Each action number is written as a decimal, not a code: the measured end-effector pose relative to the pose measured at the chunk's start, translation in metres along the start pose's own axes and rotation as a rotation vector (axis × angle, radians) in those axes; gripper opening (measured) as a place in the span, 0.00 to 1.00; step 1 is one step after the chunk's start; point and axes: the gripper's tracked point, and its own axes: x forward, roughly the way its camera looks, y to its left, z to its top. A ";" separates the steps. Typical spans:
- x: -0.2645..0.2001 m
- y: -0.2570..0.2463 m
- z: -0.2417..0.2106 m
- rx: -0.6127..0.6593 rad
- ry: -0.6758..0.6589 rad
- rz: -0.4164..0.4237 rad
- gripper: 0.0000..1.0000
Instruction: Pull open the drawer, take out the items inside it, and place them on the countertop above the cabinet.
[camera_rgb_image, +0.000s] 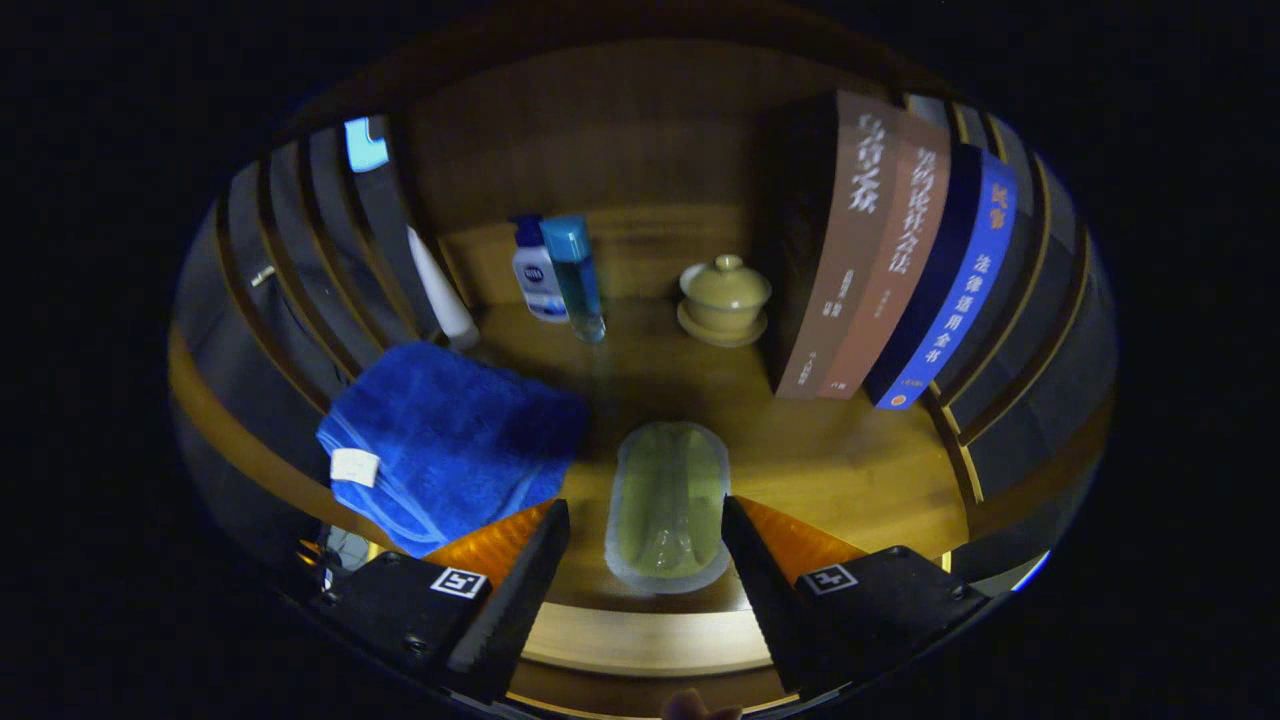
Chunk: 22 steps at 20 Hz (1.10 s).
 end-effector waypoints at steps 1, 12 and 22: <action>-0.012 0.007 0.003 0.001 -0.046 0.027 0.98; -0.160 0.025 -0.033 0.044 -0.510 0.132 0.99; -0.203 0.013 -0.116 0.043 -0.708 0.007 0.99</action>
